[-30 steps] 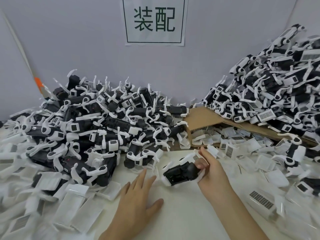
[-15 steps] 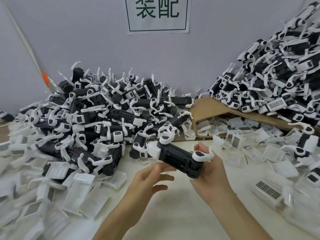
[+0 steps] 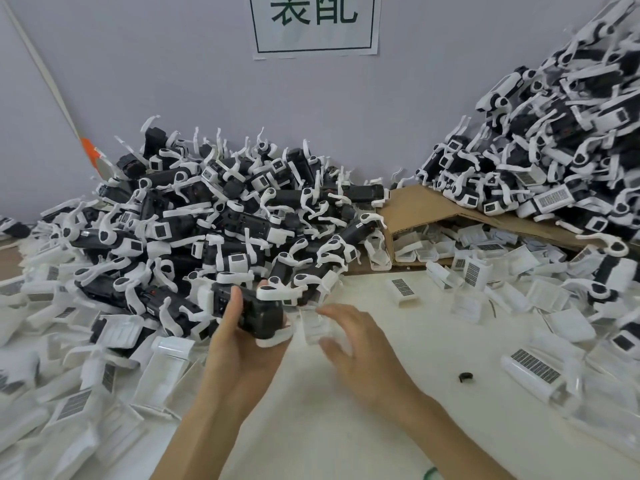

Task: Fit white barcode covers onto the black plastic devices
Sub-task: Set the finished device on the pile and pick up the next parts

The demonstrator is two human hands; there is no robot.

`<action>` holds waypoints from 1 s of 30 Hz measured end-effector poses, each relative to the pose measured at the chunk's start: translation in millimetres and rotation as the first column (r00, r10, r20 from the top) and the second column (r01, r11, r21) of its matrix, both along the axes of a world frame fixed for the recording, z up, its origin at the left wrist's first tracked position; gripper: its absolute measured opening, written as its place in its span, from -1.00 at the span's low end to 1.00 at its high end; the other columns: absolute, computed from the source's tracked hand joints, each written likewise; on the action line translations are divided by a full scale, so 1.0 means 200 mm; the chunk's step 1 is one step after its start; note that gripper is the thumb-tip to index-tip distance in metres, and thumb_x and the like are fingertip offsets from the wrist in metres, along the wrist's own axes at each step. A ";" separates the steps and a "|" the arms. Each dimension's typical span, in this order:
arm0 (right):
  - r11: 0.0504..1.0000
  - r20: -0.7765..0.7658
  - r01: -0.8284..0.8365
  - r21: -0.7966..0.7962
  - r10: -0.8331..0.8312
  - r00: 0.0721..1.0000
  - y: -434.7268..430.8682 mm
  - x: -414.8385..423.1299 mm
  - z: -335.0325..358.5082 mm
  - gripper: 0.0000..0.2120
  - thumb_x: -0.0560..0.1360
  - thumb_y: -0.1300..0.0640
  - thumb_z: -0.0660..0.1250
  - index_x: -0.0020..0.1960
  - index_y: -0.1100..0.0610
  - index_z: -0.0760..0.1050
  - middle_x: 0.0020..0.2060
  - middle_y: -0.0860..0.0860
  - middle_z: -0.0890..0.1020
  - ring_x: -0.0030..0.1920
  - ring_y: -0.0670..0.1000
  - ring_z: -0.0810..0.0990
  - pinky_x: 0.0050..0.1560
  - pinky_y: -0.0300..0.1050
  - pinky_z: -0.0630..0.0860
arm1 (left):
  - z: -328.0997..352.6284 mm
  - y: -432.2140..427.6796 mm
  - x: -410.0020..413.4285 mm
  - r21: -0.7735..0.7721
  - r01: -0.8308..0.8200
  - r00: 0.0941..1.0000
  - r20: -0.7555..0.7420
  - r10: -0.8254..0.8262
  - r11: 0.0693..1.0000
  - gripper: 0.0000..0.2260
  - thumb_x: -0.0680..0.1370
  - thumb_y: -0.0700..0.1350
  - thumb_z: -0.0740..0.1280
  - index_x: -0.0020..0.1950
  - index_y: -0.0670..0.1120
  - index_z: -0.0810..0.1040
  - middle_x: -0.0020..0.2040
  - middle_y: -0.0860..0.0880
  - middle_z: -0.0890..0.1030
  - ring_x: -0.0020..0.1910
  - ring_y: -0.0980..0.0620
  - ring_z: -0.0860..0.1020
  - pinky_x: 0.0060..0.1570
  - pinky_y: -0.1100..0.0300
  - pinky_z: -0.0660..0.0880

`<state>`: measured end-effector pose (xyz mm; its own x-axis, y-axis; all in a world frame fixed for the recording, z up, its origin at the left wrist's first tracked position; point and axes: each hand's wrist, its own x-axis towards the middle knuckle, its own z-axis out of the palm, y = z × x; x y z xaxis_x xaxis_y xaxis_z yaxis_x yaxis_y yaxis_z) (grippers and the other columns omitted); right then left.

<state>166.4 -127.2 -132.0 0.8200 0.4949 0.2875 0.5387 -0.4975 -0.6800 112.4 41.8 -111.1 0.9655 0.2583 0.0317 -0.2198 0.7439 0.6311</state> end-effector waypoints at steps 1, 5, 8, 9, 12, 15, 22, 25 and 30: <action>0.988 0.025 -0.036 -0.147 0.041 0.999 0.00 0.01 -0.03 -0.55 0.62 0.05 0.27 0.50 -0.06 0.33 0.46 -0.22 0.37 0.44 -0.16 0.27 0.40 -0.19 0.18 | 0.00 0.01 0.00 0.014 -0.017 1.000 0.001 0.017 1.000 -0.73 0.50 0.11 0.36 -0.17 -0.04 0.75 -0.15 0.00 0.70 -0.22 0.06 0.67 -0.21 0.18 0.61; 0.964 0.071 -0.038 -0.263 0.059 0.996 0.03 0.01 -0.10 -0.54 0.57 -0.09 0.29 0.44 -0.08 0.35 0.38 -0.21 0.39 0.42 -0.14 0.28 0.36 -0.21 0.07 | -0.01 0.03 0.00 0.172 -0.043 0.996 -0.066 0.055 0.984 -0.73 0.52 0.11 0.35 -0.04 -0.02 0.76 -0.09 0.03 0.70 -0.20 0.13 0.66 -0.20 0.27 0.57; 0.977 0.111 0.082 -0.198 -0.061 0.992 0.02 0.03 -0.09 -0.70 0.49 -0.06 0.40 0.21 -0.08 0.51 0.08 -0.18 0.48 0.18 -0.09 0.43 0.20 -0.19 0.27 | -0.01 0.01 -0.01 0.334 -0.074 0.986 -0.120 0.120 0.940 -0.62 0.39 0.15 0.49 0.10 -0.04 0.71 0.00 -0.01 0.71 -0.08 0.11 0.67 -0.01 0.19 0.52; 0.983 0.112 0.105 -0.153 -0.089 0.990 0.01 0.04 -0.08 -0.77 0.47 0.01 0.42 0.12 -0.06 0.56 -0.02 -0.18 0.48 0.09 -0.07 0.46 0.13 -0.21 0.33 | -0.01 0.00 -0.01 0.379 -0.107 0.974 -0.144 0.172 0.919 -0.54 0.33 0.14 0.56 0.12 -0.08 0.69 0.02 -0.03 0.72 -0.04 0.08 0.68 0.07 0.14 0.51; 0.984 0.062 0.160 0.078 -0.165 0.984 -0.01 0.05 -0.05 -0.89 0.45 0.19 0.45 -0.06 0.02 0.61 -0.15 -0.15 0.50 -0.10 -0.10 0.51 -0.10 -0.26 0.37 | 0.00 -0.04 -0.01 0.510 -0.207 0.935 -0.148 0.322 0.835 -0.48 0.19 0.15 0.59 0.07 -0.05 0.69 -0.04 0.00 0.74 -0.03 0.10 0.69 0.03 0.16 0.48; 0.932 -0.031 0.191 0.308 -0.191 0.981 -0.02 0.05 0.01 -0.85 0.45 0.22 0.46 -0.11 -0.03 0.59 -0.05 -0.15 0.50 -0.08 -0.13 0.54 -0.15 -0.25 0.46 | -0.01 -0.05 0.00 0.572 -0.253 0.919 -0.110 0.378 0.780 -0.50 0.16 0.18 0.63 0.02 0.02 0.70 -0.06 0.03 0.74 -0.07 0.17 0.66 -0.05 0.21 0.41; 0.859 -0.054 0.146 0.491 -0.138 0.989 -0.04 0.02 0.07 -0.52 0.36 0.32 0.53 0.07 -0.15 0.48 0.05 -0.26 0.59 0.09 -0.19 0.58 -0.03 -0.25 0.58 | -0.02 -0.04 0.01 0.535 -0.271 0.916 -0.112 0.385 0.800 -0.62 0.17 0.16 0.59 -0.07 0.10 0.71 -0.04 -0.02 0.74 -0.01 0.03 0.68 0.18 -0.04 0.54; 0.837 -0.104 0.131 0.531 -0.089 0.991 -0.04 0.01 0.08 -0.57 0.37 0.28 0.54 0.08 -0.11 0.50 0.03 -0.29 0.62 0.04 -0.10 0.64 0.01 -0.18 0.57 | -0.03 -0.04 0.01 0.535 -0.246 0.923 -0.126 0.364 0.808 -0.71 0.22 0.14 0.57 -0.09 0.13 0.71 -0.05 -0.01 0.73 -0.04 0.06 0.67 0.23 -0.14 0.52; 0.727 -0.307 0.201 0.656 0.015 0.951 -0.03 0.01 0.11 -0.78 0.40 0.03 0.41 0.03 0.02 0.56 -0.04 -0.05 0.66 -0.11 0.00 0.69 -0.11 -0.12 0.59 | -0.03 -0.04 0.03 0.383 -0.168 0.971 -0.096 0.220 0.908 -0.69 0.46 -0.04 0.42 0.15 -0.12 0.60 0.04 -0.07 0.71 0.12 -0.08 0.60 0.25 -0.11 0.48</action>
